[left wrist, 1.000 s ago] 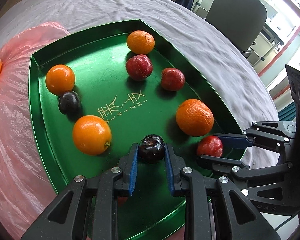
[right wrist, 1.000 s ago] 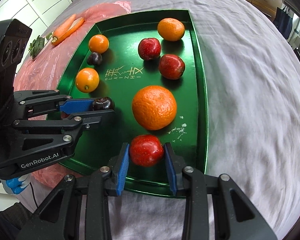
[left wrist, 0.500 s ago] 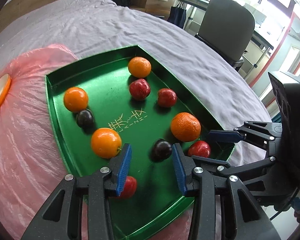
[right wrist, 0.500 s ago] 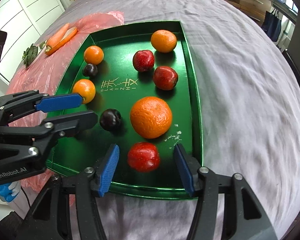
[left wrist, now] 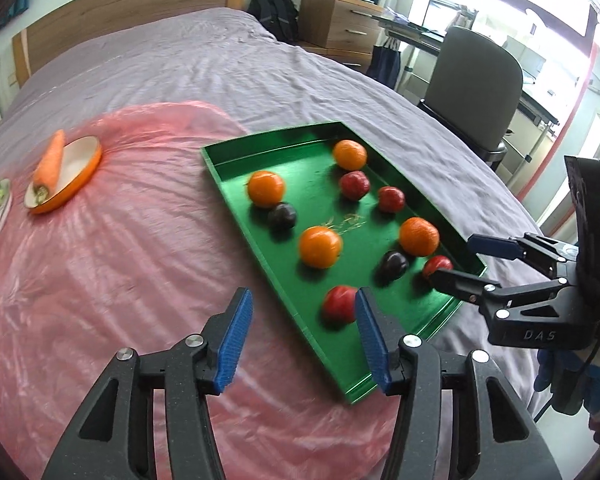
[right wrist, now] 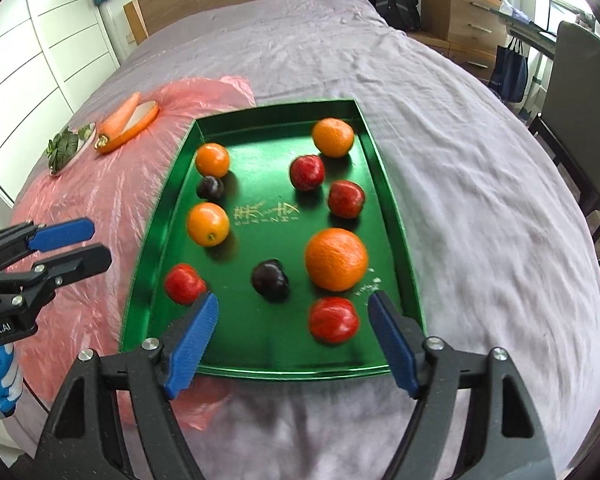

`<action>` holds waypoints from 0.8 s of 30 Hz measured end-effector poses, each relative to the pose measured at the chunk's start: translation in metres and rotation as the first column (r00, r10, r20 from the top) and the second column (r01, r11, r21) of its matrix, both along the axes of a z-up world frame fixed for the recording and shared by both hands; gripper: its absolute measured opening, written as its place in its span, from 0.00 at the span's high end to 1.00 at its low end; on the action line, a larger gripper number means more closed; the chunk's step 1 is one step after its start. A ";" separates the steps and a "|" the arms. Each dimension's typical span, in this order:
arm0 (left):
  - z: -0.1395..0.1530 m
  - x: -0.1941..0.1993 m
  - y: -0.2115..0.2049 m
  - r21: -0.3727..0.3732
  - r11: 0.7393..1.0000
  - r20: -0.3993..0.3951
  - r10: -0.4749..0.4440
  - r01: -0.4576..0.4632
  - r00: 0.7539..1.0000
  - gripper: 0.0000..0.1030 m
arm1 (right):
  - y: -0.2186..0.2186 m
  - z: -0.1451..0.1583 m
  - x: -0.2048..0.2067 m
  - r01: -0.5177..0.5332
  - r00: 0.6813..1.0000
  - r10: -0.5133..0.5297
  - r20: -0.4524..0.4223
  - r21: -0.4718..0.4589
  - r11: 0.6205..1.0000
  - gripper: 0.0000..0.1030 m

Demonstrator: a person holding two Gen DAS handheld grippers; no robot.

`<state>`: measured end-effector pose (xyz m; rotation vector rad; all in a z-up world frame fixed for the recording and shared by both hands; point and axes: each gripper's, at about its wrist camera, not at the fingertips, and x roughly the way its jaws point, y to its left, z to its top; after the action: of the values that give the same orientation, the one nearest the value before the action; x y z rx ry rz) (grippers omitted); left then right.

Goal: Organize fruits

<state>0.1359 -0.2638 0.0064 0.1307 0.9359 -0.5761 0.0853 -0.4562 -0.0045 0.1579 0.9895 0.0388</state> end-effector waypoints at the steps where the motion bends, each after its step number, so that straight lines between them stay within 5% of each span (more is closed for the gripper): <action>1: 0.000 -0.001 0.006 0.003 1.000 0.003 0.008 -0.008 1.000 0.52 | 0.005 0.002 0.000 0.000 1.000 0.000 0.009 -0.001 1.000 0.00; 14: -0.001 -0.021 0.072 0.031 0.989 0.063 0.142 -0.144 0.988 0.40 | 0.063 0.012 0.002 -0.004 0.994 0.003 0.105 0.011 1.000 0.00; 18: -0.001 -0.031 0.085 0.031 0.985 0.092 0.167 -0.171 0.982 0.28 | 0.077 0.015 -0.004 -0.011 0.989 0.011 0.145 -0.004 1.000 0.00; 24: 0.002 -0.055 0.104 0.022 0.979 0.144 0.197 -0.202 0.970 0.28 | 0.097 0.021 -0.025 -0.010 0.978 0.015 0.207 -0.025 1.000 0.00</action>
<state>0.0810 -0.1600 0.0085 0.1073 0.8108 -0.3586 0.0602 -0.3592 0.0169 0.1234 0.7828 0.0535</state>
